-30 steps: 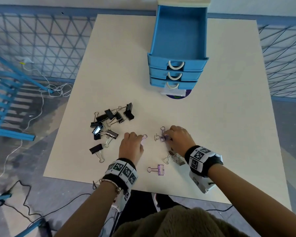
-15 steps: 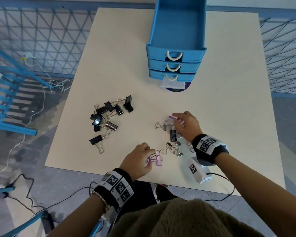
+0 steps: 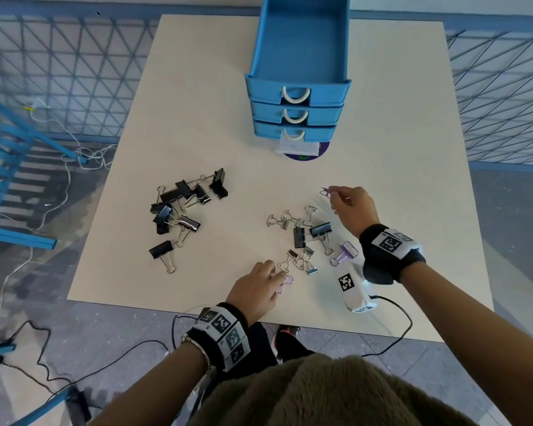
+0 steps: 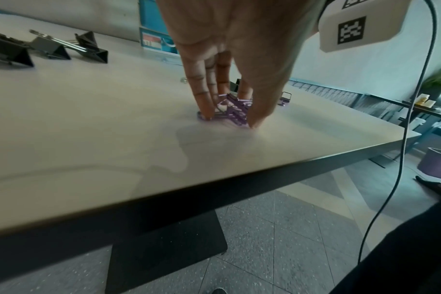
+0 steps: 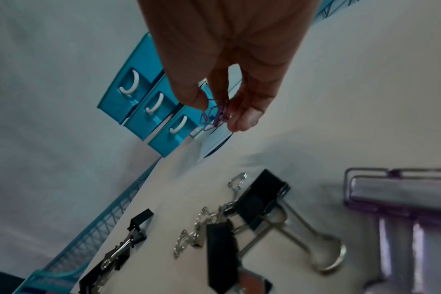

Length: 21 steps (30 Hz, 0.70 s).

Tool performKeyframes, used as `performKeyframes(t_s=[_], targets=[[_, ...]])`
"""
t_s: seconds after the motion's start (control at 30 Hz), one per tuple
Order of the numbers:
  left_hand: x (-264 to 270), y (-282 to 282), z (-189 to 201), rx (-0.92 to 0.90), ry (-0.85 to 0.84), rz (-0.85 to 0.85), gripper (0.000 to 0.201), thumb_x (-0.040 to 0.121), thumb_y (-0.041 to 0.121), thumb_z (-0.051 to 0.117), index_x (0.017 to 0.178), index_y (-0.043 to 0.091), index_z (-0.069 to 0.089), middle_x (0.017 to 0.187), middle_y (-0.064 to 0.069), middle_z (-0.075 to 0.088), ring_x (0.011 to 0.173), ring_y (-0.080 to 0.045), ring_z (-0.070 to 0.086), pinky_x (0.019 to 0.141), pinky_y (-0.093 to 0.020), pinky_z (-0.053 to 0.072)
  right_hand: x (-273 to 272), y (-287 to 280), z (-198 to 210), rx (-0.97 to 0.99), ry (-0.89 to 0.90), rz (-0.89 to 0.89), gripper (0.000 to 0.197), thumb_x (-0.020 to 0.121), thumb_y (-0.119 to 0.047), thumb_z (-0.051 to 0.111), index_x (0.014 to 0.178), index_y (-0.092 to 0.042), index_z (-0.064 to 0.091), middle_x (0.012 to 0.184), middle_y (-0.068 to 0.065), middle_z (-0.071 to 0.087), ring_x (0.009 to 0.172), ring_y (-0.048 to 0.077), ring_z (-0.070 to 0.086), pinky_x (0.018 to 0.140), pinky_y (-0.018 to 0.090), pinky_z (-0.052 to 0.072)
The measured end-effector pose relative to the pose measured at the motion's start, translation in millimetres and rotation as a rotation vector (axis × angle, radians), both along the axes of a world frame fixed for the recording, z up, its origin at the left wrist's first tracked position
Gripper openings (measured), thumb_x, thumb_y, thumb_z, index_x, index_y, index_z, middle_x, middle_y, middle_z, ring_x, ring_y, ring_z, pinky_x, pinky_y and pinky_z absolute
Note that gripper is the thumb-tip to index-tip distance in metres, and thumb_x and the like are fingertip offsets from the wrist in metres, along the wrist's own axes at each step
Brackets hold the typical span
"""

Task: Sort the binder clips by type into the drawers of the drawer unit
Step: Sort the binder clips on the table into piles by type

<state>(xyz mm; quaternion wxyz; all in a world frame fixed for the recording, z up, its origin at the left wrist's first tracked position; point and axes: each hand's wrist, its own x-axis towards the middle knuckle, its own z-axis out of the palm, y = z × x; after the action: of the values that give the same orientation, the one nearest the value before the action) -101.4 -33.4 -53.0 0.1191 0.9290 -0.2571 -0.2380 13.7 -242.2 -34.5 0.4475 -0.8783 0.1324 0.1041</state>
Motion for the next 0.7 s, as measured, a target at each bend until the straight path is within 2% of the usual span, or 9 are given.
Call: performKeyframes(t_s=[0.07,0.13,0.2,0.27,0.33,0.37,0.47,0.57,0.7], targets=[[1.5,-5.2,-2.5,-0.009,-0.034,0.011,0.040,0.041,0.019,0.084,0.076,0.022,0.065,0.072,0.002,0.061,0.059,-0.011,0.060,0.027,-0.013,0.031,-2.7,-9.2,0.1,-0.012,-0.010,-0.007,0.028,0.088,-0.014,0.052,0.110,-0.004,0.065,0.084,0.017,0.062,0.100,0.031,0.057,0.086,0.028,0.042],[1.0,-7.4,-2.0,-0.029,-0.049,0.046,0.036,0.047,0.015,0.082,0.079,0.021,0.065,0.075,0.000,0.062,0.063,-0.014,0.063,0.029,-0.013,0.034,-7.7,-20.4,0.3,-0.036,-0.019,-0.032,0.026,0.087,-0.010,0.054,0.110,-0.004,0.065,0.083,0.014,0.057,0.104,0.031,0.054,0.083,0.021,0.036],[2.9,-8.4,-2.7,-0.076,-0.003,0.118,0.031,0.066,0.009,0.071,0.095,0.014,0.063,0.092,-0.006,0.063,0.084,-0.023,0.063,0.042,-0.022,0.047,-13.5,-33.0,-2.6,-0.062,-0.031,-0.063,0.026,0.086,-0.009,0.056,0.110,-0.005,0.066,0.081,0.008,0.056,0.101,0.029,0.054,0.080,0.015,0.033],[6.0,-8.5,-2.7,-0.061,0.053,0.172,0.033,0.081,0.011,0.057,0.114,0.011,0.056,0.113,-0.007,0.057,0.105,-0.025,0.054,0.063,-0.033,0.053,-19.9,-45.1,-6.9,-0.085,-0.054,-0.091,0.025,0.085,-0.006,0.057,0.108,-0.004,0.066,0.093,0.015,0.060,0.087,0.022,0.053,0.071,0.006,0.033],[11.6,-9.6,3.4,-0.113,0.046,0.223,0.035,0.084,0.015,0.057,0.118,0.011,0.055,0.116,-0.008,0.057,0.107,-0.025,0.052,0.071,-0.037,0.053,-26.9,-56.6,-10.3,-0.105,-0.070,-0.120,0.025,0.084,-0.004,0.058,0.108,-0.002,0.066,0.107,0.023,0.056,0.080,0.021,0.054,0.068,-0.001,0.037],[16.7,-12.5,8.3,-0.147,0.030,0.245,0.034,0.084,0.016,0.058,0.118,0.011,0.056,0.114,-0.008,0.058,0.105,-0.026,0.053,0.073,-0.038,0.054,-30.1,-61.5,-11.7,-0.104,-0.074,-0.137,0.025,0.084,-0.003,0.058,0.108,-0.001,0.066,0.108,0.023,0.054,0.080,0.025,0.058,0.070,0.000,0.039],[41.4,-32.4,20.6,-0.200,-0.013,0.248,0.036,0.085,0.021,0.058,0.121,0.012,0.054,0.117,-0.008,0.057,0.107,-0.023,0.051,0.081,-0.040,0.052,-37.5,-73.1,-16.1,-0.109,-0.081,-0.184,0.025,0.084,-0.001,0.057,0.108,0.001,0.065,0.107,0.023,0.053,0.090,0.035,0.063,0.078,0.024,0.044],[73.4,-65.7,28.2,-0.212,-0.004,0.232,0.039,0.087,0.023,0.056,0.125,0.014,0.050,0.123,-0.004,0.053,0.113,-0.022,0.047,0.088,-0.036,0.048,-43.8,-83.0,-22.0,-0.170,-0.077,-0.189,0.025,0.085,-0.004,0.058,0.109,-0.001,0.065,0.110,0.024,0.054,0.090,0.036,0.063,0.078,0.028,0.046],[106.7,-120.2,29.5,-0.212,0.013,0.137,0.036,0.087,0.018,0.055,0.122,0.012,0.051,0.122,-0.008,0.053,0.114,-0.025,0.045,0.086,-0.041,0.049,-49.3,-92.9,-27.8,-0.304,-0.012,-0.125,0.025,0.087,-0.013,0.057,0.110,-0.008,0.065,0.111,0.018,0.056,0.088,0.035,0.062,0.078,0.037,0.049]])
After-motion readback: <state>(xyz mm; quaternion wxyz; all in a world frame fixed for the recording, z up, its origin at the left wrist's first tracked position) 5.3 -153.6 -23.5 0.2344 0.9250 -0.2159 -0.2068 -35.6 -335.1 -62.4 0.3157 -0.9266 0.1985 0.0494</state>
